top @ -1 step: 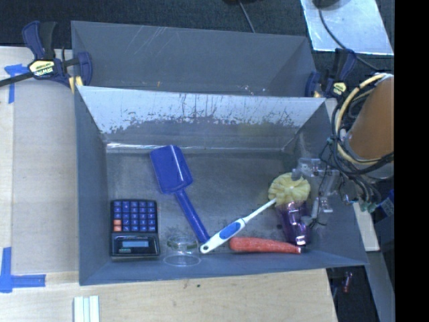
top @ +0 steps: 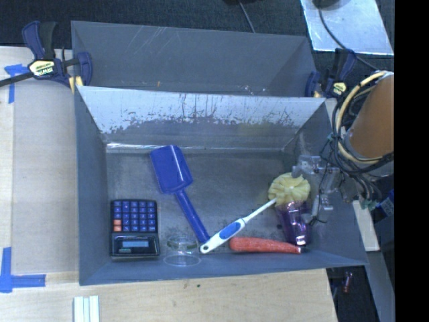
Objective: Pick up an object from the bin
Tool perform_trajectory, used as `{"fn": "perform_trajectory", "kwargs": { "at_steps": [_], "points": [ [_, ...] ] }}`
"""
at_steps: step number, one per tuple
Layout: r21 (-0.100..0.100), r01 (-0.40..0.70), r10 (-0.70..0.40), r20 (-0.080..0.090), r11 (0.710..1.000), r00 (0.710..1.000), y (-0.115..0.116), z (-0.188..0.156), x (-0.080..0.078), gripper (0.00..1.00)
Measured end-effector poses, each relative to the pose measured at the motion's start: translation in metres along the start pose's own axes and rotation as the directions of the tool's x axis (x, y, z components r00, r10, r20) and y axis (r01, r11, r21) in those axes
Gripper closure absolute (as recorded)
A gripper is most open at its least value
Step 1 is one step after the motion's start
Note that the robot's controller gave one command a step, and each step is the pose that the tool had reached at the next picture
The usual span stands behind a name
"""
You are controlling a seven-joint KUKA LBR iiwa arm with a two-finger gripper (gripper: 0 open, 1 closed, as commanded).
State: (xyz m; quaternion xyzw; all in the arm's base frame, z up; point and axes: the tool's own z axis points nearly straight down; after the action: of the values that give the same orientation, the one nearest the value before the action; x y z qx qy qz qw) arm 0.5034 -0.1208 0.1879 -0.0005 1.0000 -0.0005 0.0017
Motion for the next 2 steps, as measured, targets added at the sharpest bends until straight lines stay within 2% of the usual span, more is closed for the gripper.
{"fn": "perform_trajectory", "kwargs": {
  "at_steps": [1,2],
  "points": [
    [-0.01,0.292,-0.292,-0.003,0.956,0.956,0.003,0.097,-0.1,0.0],
    [0.002,0.127,-0.127,0.013,0.992,0.992,-0.016,0.063,-0.096,0.0]
  ]
}}
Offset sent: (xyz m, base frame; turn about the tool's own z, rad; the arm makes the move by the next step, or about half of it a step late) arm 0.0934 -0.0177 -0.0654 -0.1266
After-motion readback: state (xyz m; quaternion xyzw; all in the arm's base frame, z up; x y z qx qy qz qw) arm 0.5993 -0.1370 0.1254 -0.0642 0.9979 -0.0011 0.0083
